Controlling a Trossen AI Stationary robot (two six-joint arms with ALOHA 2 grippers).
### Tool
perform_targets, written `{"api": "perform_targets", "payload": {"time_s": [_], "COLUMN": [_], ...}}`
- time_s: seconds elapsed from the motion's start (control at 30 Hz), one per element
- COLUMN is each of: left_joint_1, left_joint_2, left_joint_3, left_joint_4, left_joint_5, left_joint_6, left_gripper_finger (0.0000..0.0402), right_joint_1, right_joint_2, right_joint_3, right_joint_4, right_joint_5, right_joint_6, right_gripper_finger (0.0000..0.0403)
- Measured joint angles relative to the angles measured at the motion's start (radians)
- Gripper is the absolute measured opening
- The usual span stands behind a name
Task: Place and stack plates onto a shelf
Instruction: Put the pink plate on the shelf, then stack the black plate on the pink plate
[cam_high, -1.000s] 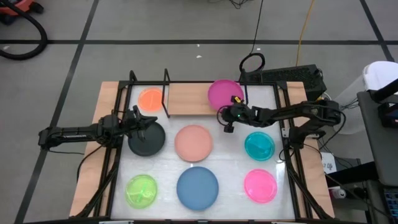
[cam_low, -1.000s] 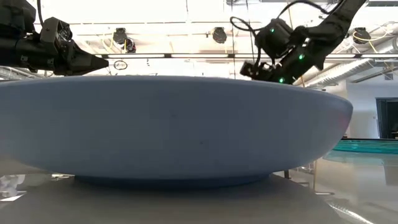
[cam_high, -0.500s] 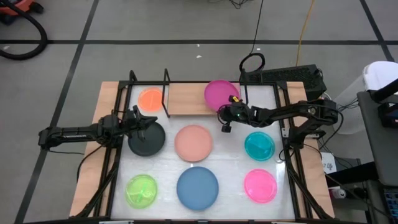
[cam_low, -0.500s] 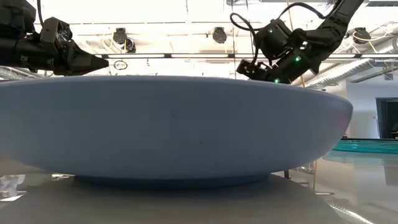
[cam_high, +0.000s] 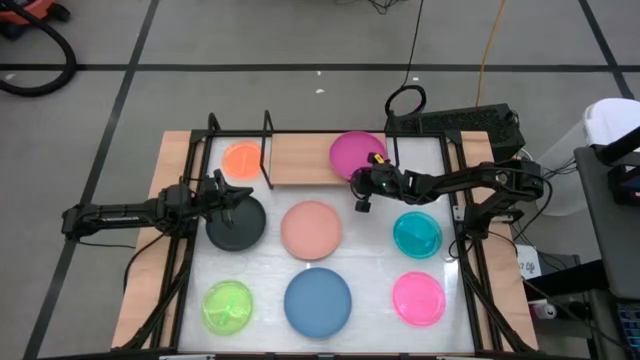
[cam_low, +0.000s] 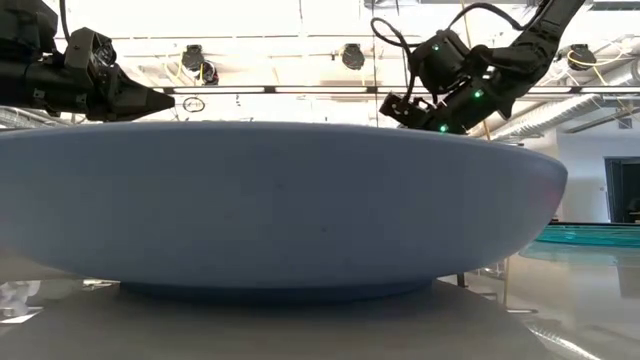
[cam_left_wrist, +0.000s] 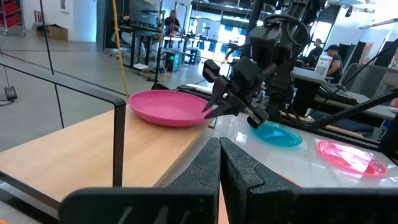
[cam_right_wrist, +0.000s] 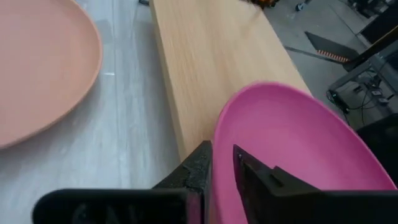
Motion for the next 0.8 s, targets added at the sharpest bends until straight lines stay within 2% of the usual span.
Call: {"api": "perform_targets", "payload": {"time_s": [0.37, 0.47, 0.57, 0.8], "left_joint_1": [0.000, 0.000, 0.000, 0.000], "left_joint_2": [0.000, 0.000, 0.000, 0.000], "left_joint_3": [0.000, 0.000, 0.000, 0.000], "left_joint_4": [0.000, 0.000, 0.000, 0.000], "left_joint_5": [0.000, 0.000, 0.000, 0.000], "left_joint_6": [0.000, 0.000, 0.000, 0.000], "left_gripper_finger": [0.0004, 0.0004, 0.0004, 0.0004], "right_joint_1": [0.038, 0.083, 0.148, 0.256], "right_joint_2": [-0.027, -0.102, -0.204, -0.409], "right_joint_3": [-0.001, -0.001, -0.001, 0.000], "right_joint_4": [0.015, 0.019, -0.006, -0.133], "right_joint_5": [-0.081, -0.196, -0.259, -0.259], "right_joint_6": [0.104, 0.136, 0.134, 0.095], "right_gripper_finger": [0.0106, 0.0111, 0.0111, 0.0111]}}
